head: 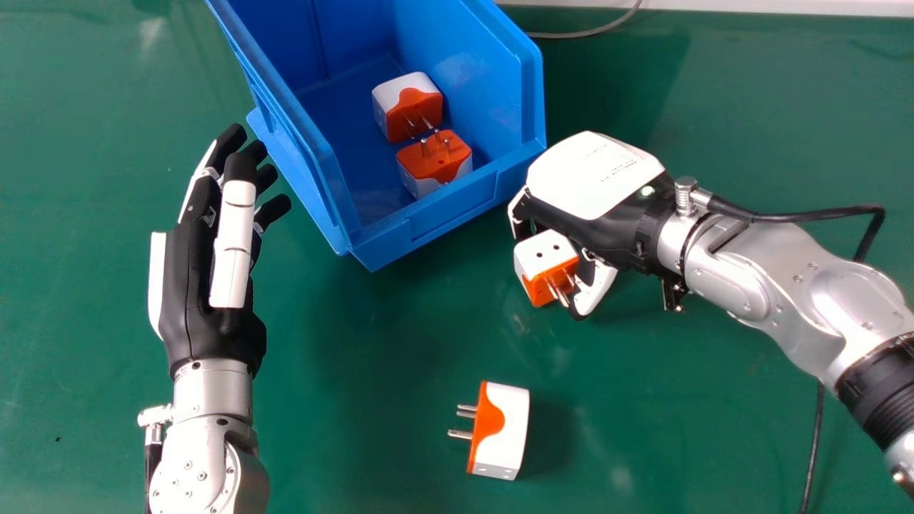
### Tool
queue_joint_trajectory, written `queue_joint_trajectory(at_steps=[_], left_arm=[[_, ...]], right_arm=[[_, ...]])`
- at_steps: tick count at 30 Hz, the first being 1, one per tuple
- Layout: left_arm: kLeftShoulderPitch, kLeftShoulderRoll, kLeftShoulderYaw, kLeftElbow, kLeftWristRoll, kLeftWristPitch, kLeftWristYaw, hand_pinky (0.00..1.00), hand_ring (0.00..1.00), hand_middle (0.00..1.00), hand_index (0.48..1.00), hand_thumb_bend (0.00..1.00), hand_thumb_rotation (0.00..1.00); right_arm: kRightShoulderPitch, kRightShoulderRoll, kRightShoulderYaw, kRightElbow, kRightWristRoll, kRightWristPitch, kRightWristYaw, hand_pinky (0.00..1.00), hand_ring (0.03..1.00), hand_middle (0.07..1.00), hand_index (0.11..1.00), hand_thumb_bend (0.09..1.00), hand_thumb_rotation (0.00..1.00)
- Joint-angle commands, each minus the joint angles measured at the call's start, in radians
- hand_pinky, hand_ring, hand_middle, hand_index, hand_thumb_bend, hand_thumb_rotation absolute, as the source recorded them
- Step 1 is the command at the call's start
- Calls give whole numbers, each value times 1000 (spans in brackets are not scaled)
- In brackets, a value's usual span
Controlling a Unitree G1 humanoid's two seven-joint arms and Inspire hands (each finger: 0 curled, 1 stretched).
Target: Pick all objects and put in blue box
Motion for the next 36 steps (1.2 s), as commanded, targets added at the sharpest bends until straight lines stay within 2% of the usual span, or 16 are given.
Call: queue_joint_trajectory(at_steps=[1,6,8,17,18,23,27,31,33,36], left_arm=[[-11,3,-2,-6,-2,-19,-7,802,856,869,863,694,762],[-9,3,-4,-9,6,-23,-3,802,857,869,864,696,761],[-10,3,-4,-9,2,-22,-5,803,857,869,864,697,761],[-10,4,-4,-14,4,-15,-3,803,857,869,863,700,762],[-11,4,-3,-12,0,-16,-5,803,857,869,863,700,762],[-12,5,-3,-8,6,-20,-2,804,859,869,864,697,763],[-12,1,-3,-11,-1,-16,-3,803,859,869,864,696,764],[-12,6,-4,-8,7,-19,-3,803,859,869,864,696,764],[-14,4,-2,-6,0,-20,-5,801,857,868,862,697,762],[-16,2,-1,-2,-3,-23,-6,801,857,868,861,695,764]], right_arm=[[-23,-9,-13,-21,9,2,2,296,424,522,519,525,6],[-21,-12,-19,-30,15,1,9,292,421,519,517,522,5],[-23,-10,-19,-27,16,4,13,287,418,517,514,521,4],[-25,-4,-15,-24,7,10,13,282,417,516,506,517,1],[-25,-4,-15,-23,9,8,12,282,417,516,506,517,1],[-24,-3,-18,-18,14,1,-1,280,414,512,506,516,1],[-24,-13,-19,-30,6,-2,-6,278,414,513,505,515,0],[-20,-21,-26,-53,2,4,-8,278,414,513,505,515,0],[-18,-21,-37,-56,17,-2,-16,277,412,510,506,515,0],[-16,-24,-53,-67,29,-3,-13,274,411,509,505,515,0]])
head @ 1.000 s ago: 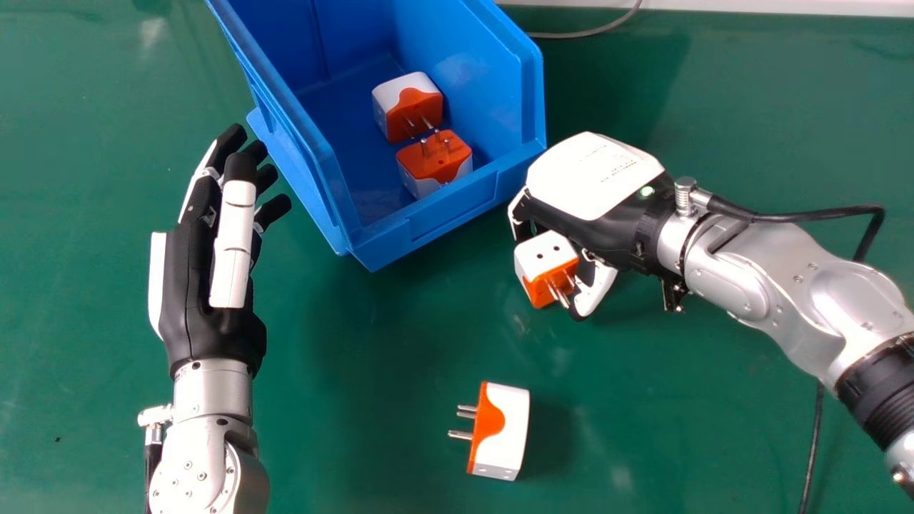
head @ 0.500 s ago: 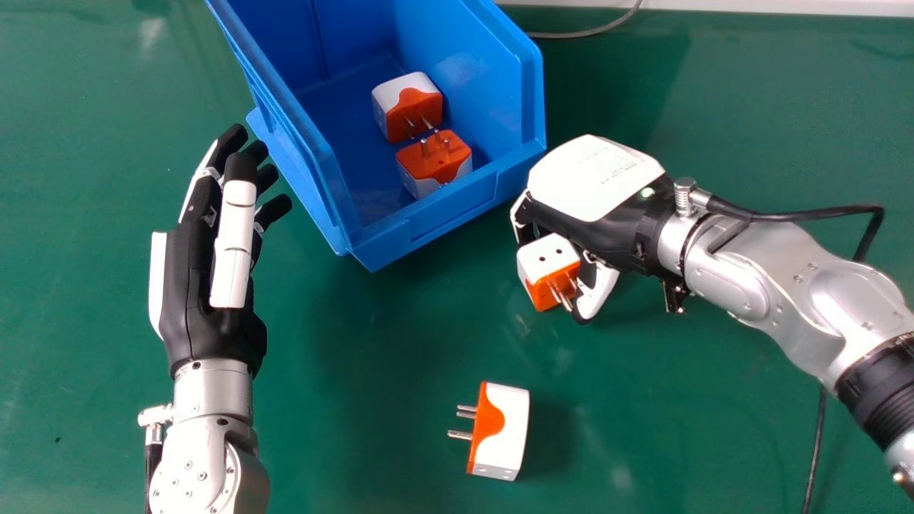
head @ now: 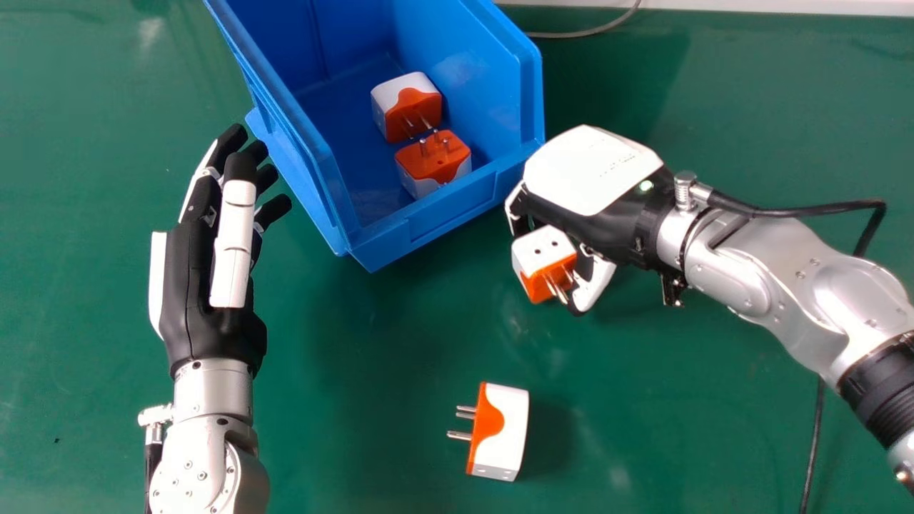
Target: Pick all objects and put in blue box
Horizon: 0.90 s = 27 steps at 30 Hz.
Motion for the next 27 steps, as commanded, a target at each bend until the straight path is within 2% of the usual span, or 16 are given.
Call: queue_joint_trajectory(at_steps=[1,6,11,15,18,21,27], left_arm=[[-13,2,0,-2,-5,-22,-5,801,857,868,861,695,764],[-11,6,1,-3,-3,-21,-7,802,857,868,861,693,760],[-10,8,4,-5,-11,-15,-13,803,857,868,861,696,759],[-11,11,3,-5,3,-15,-4,804,857,868,861,698,758],[-13,11,3,-1,5,-18,-4,804,858,868,861,699,758],[-15,11,4,2,-3,-18,-12,804,858,868,861,700,760],[-14,6,2,-2,1,-19,-8,803,859,870,862,702,762]], right_arm=[[-16,-19,-34,-35,26,3,-10,274,411,509,505,515,0],[-12,-22,-68,-64,41,15,-12,268,413,515,494,514,0],[1,-24,-117,-128,92,25,5,258,413,516,493,514,0],[9,-26,-132,-162,97,12,-18,251,407,508,498,513,0],[9,-23,-138,-174,94,4,-34,245,404,504,500,514,0],[3,-15,-144,-169,101,-5,-51,239,403,501,501,514,0],[-27,2,-164,-179,102,0,-91,225,405,503,497,515,0]])
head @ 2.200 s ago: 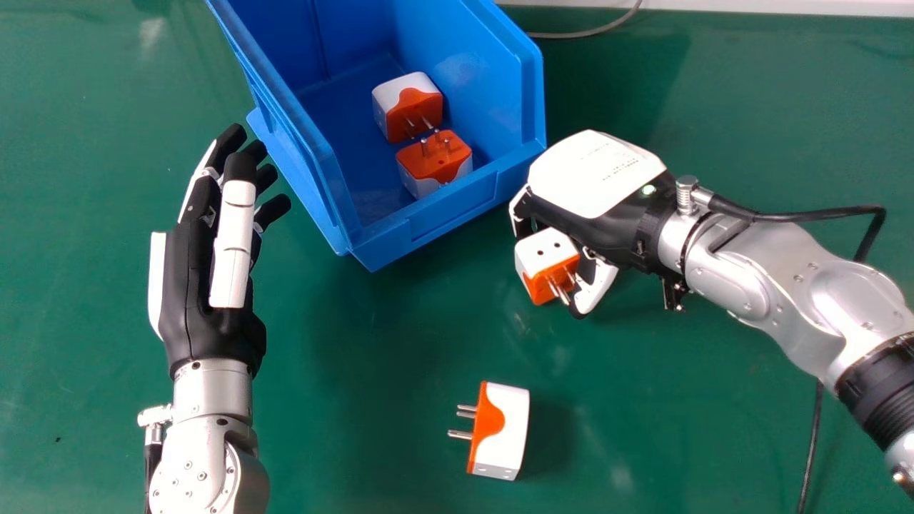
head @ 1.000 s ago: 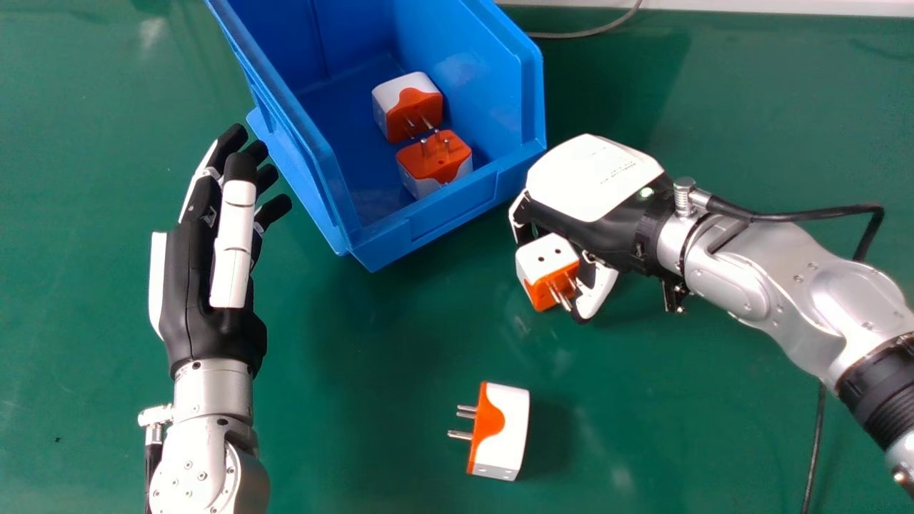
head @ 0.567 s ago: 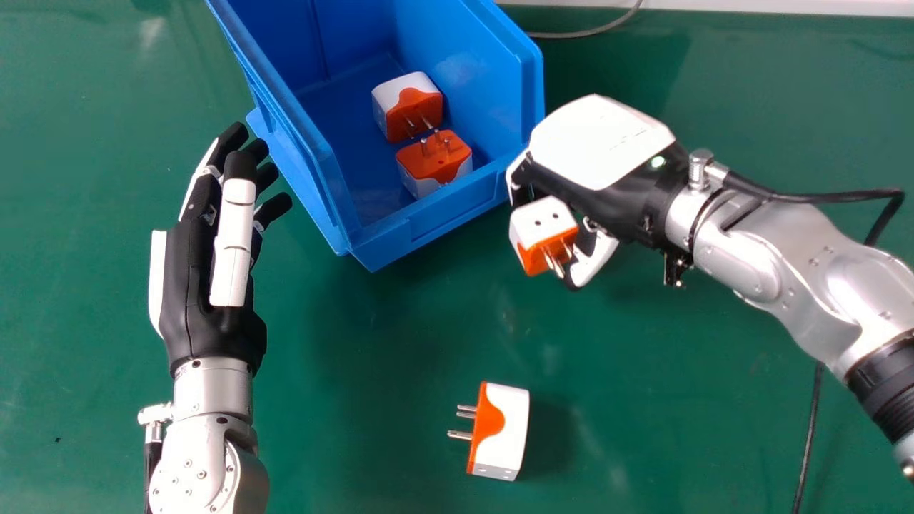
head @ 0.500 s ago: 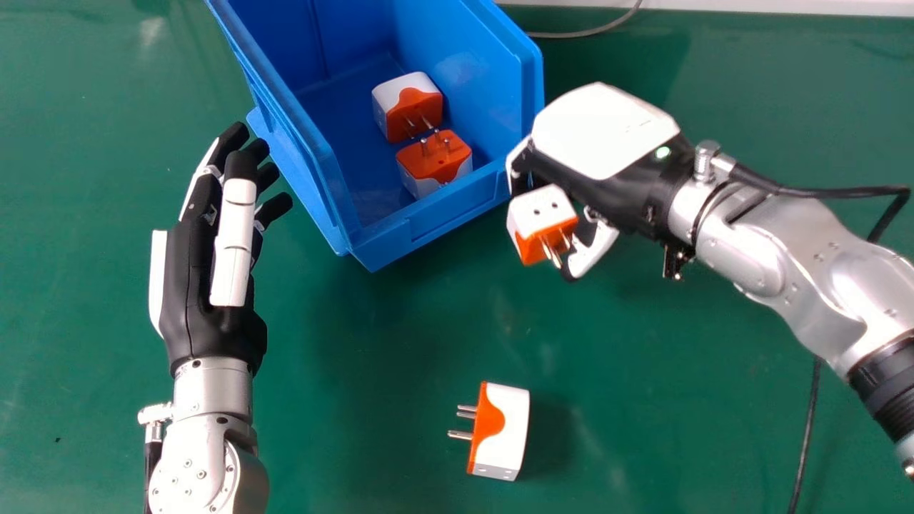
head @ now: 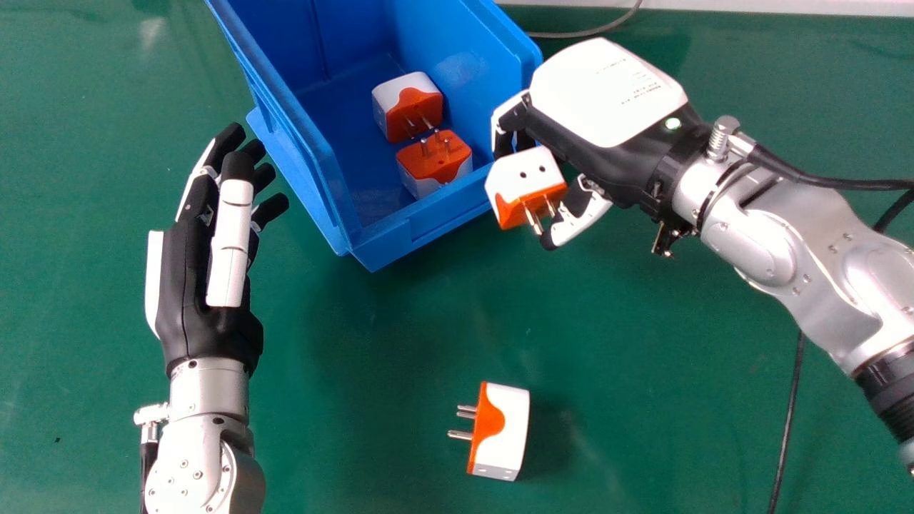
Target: Pick all objects and put in blue box
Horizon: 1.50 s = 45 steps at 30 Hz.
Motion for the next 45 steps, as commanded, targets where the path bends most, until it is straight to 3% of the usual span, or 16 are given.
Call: queue_joint_trajectory(at_steps=[1,8,12,15,19,24,30,35,42,45], left_arm=[[-12,-1,-5,-8,2,-20,0,803,859,870,862,702,762],[-11,-2,-7,-10,6,-24,4,802,858,869,861,704,763],[-12,-2,-5,-5,0,-26,-1,801,857,868,860,704,763],[-11,-3,-8,-9,8,-24,5,801,857,868,861,704,762],[-11,-7,-8,-13,0,-20,3,800,856,867,860,704,762],[-11,-4,-11,-4,14,-34,8,800,856,867,860,703,762],[-5,-9,-12,-11,10,-33,9,799,854,866,859,701,765],[3,-13,-17,-16,18,-41,13,793,851,862,855,707,762],[25,-26,-26,-58,21,-14,26,789,848,859,851,710,762],[33,-27,-30,-73,20,-2,26,789,848,859,851,710,762]], right_arm=[[-51,4,-38,-35,20,-5,-58,225,405,503,497,515,0],[-89,33,-44,-54,6,14,-96,235,393,492,506,514,0],[-122,75,-40,-38,-2,21,-147,243,389,490,510,513,0],[-142,92,-32,-21,-10,23,-164,243,381,483,514,512,0],[-182,107,-9,30,-28,-5,-202,238,375,477,517,512,0],[-252,141,33,138,-70,-28,-253,240,372,475,519,512,0],[-339,187,92,294,-110,-39,-314,252,373,479,524,512,0],[-443,244,167,517,-165,-36,-429,253,371,474,528,512,0],[-543,301,242,748,-193,-42,-552,250,371,473,527,513,0],[-568,320,258,809,-191,-34,-585,250,371,473,527,513,0]])
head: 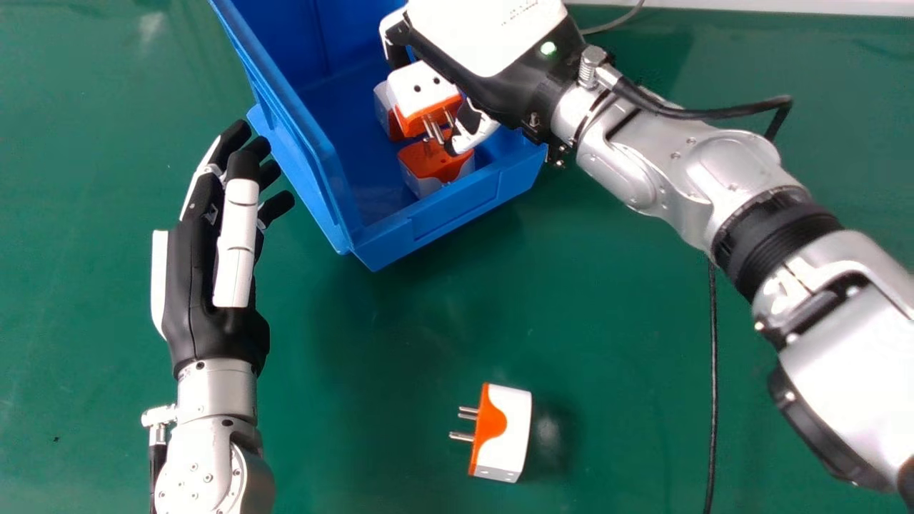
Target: Pick all objects and put in blue box
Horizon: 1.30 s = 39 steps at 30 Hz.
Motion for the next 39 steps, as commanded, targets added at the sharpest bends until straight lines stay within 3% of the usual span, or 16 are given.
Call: queue_joint_trajectory(at_steps=[1,7,16,23,28,34,39], left_arm=[[12,-4,-9,-31,4,-2,5,788,847,858,850,714,762],[19,-3,-12,-39,8,1,7,790,848,858,850,714,762],[19,-4,-16,-47,8,15,17,789,847,857,848,716,766],[16,-2,-18,-41,9,9,14,790,847,857,847,712,769],[16,1,-21,-42,22,4,18,789,847,856,846,711,772],[15,-3,-20,-43,11,10,18,787,846,855,845,710,776],[16,-2,-22,-43,16,8,21,788,847,855,845,709,777]], right_arm=[[-71,11,3,30,12,9,-49,248,369,470,528,513,0],[-99,35,10,91,25,13,-54,253,369,471,529,513,0],[-117,46,104,121,-39,52,-153,279,378,474,537,513,0],[-126,41,130,133,-41,42,-212,296,387,490,527,514,0],[-128,40,106,133,-3,17,-192,303,390,494,525,515,0],[-127,37,101,130,1,14,-192,305,390,488,528,515,0],[-124,34,91,128,12,10,-183,312,394,491,525,515,0]])
